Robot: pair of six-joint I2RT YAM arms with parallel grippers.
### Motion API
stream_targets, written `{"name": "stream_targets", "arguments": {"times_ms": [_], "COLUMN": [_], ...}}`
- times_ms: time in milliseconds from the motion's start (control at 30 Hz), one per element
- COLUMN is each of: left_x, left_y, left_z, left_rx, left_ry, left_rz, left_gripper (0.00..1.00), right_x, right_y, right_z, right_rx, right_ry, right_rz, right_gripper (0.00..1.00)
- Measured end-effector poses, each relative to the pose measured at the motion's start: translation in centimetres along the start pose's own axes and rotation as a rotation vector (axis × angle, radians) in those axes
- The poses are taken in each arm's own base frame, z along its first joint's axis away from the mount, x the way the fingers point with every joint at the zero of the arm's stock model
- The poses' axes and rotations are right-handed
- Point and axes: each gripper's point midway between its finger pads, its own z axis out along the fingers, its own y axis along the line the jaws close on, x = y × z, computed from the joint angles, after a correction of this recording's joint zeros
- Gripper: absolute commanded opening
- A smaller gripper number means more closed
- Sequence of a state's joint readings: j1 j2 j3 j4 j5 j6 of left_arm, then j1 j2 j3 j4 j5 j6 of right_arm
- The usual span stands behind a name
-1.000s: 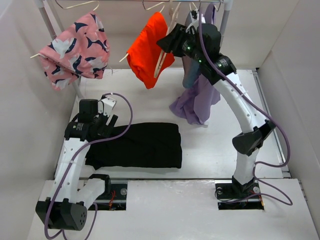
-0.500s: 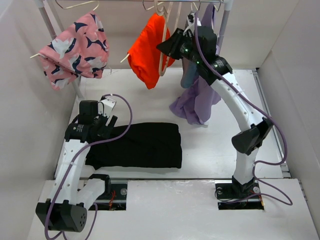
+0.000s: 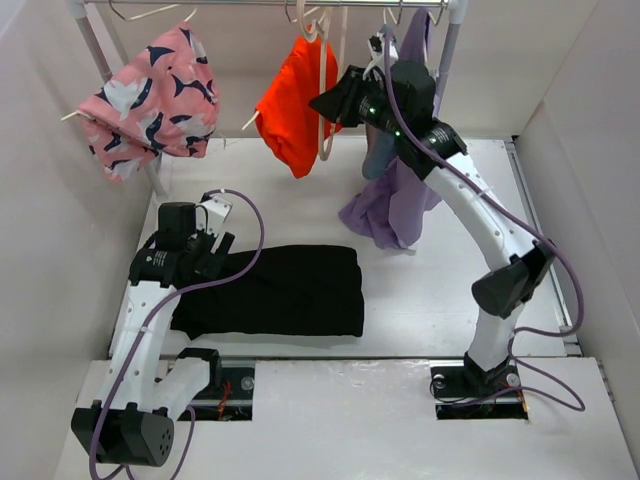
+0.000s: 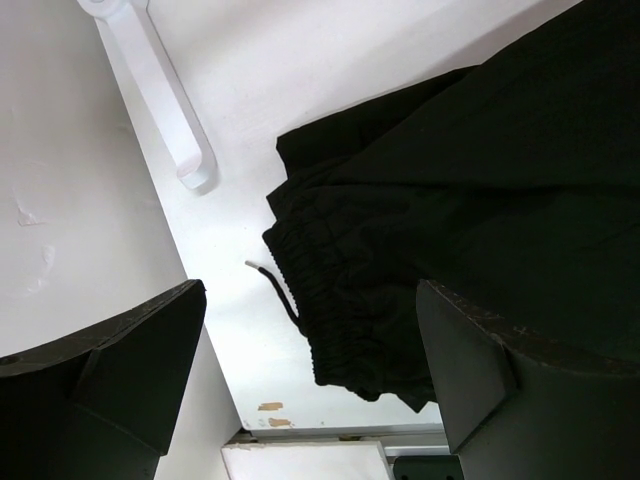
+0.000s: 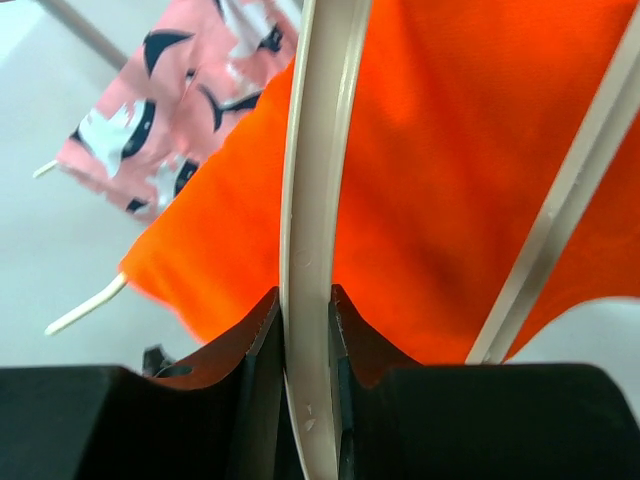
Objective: Place the trousers on the hanger
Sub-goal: Pick up the hanger from the clothesline.
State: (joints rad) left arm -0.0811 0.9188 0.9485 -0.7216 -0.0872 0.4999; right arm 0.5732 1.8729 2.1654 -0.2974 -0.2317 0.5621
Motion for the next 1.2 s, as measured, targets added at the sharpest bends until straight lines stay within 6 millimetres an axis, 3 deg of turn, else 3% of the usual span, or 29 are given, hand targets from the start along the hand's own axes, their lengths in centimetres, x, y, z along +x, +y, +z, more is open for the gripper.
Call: {"name": "stream_targets", "arguments": {"times_ms": [233,333,600,733,833,967,1133,1200], "left_x": [-0.4,-1.2,-4.5,-6.2,-7.2,-9.2,-11.7,-12.3], "left_y": [-0.7,-1.2,-2.4,-3.1,-3.8,-4.4,-5.9,-6.6], "left_z": [0.0,-0.1,-1.6,-2.9,-4.5,-8.2,-13.4,-14.3], "left_rx": [0.042,0.076,0.176,0.234,0.273,0.303,0.417,0.484], "left_ry": [-0.023,-0.057,-0.193,-0.272,-0.354,-0.528,-0.734,-0.757], "left_rz": [-0.003,-0.005,-0.007,-0.014,-0.028,-0.063,-0.125,-0.158], "left_gripper": [0.84,0.84,0.84,0.82,0.84,0.93,0.93,0.93], "right_x": [1.7,3.0,8.2,11.7,14.5,18.0,22.0,23.8], "right_y": [3.5,4.1,1.7,0.3,0.1,0.4,1.5,1.8], "right_z": [-4.7,-6.0,-6.0,-6.8,-8.2,-11.2,-14.5,-15.2], "right_rx": [-0.05,-0.059,-0.014,0.02,0.042,0.063,0.079,0.086], "right_ry": [0.024,0.048,0.152,0.216,0.257,0.3,0.333,0.354], "right_rz": [-0.026,-0.027,-0.015,-0.002,0.004,0.027,0.05,0.064], "right_gripper": [0.0,0.0,0.0,0.0,0.0,0.0,0.0,0.0]}}
